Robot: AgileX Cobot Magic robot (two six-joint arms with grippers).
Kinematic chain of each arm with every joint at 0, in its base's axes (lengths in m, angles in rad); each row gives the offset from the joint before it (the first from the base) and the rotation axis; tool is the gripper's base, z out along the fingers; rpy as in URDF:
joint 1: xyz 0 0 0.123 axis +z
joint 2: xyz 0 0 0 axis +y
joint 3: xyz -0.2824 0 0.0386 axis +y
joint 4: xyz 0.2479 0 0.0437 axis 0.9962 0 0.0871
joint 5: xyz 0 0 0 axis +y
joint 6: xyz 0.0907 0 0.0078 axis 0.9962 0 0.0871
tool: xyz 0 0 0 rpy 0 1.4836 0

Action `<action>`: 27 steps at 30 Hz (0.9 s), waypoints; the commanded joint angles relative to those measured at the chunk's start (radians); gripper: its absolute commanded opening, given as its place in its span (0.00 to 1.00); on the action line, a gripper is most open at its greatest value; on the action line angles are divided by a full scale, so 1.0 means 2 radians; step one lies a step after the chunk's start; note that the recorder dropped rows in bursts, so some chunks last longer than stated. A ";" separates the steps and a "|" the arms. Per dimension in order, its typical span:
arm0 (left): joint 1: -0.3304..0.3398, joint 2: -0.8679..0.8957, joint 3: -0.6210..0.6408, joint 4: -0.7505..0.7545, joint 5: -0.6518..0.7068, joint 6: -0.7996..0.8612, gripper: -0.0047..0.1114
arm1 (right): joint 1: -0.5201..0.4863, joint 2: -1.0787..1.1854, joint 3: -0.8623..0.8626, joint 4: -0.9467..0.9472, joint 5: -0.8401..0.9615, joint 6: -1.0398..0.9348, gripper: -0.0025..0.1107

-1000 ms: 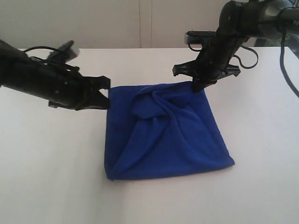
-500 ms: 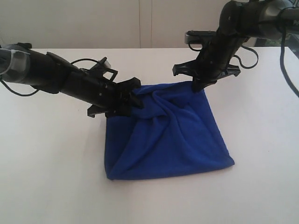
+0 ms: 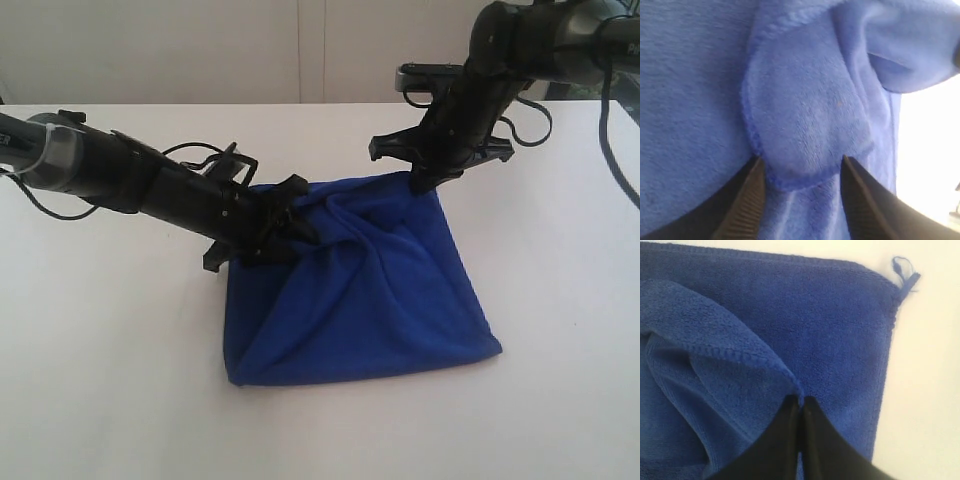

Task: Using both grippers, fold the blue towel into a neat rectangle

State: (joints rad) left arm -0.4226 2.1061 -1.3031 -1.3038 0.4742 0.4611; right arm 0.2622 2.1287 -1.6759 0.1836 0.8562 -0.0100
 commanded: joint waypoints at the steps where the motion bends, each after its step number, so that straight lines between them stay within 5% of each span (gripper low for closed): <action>1: 0.016 0.000 -0.015 0.029 0.044 -0.001 0.49 | -0.003 -0.006 0.001 0.002 -0.003 -0.004 0.02; 8: 0.025 -0.002 -0.017 0.139 0.088 -0.076 0.49 | -0.003 -0.006 0.001 0.002 -0.003 -0.002 0.02; 27: -0.023 -0.002 -0.017 0.080 -0.042 -0.091 0.49 | -0.003 -0.006 0.001 0.002 -0.003 0.000 0.02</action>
State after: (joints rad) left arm -0.4643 2.1061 -1.3345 -1.1294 0.4251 0.2890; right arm 0.2606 2.1287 -1.6759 0.1858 0.8543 -0.0100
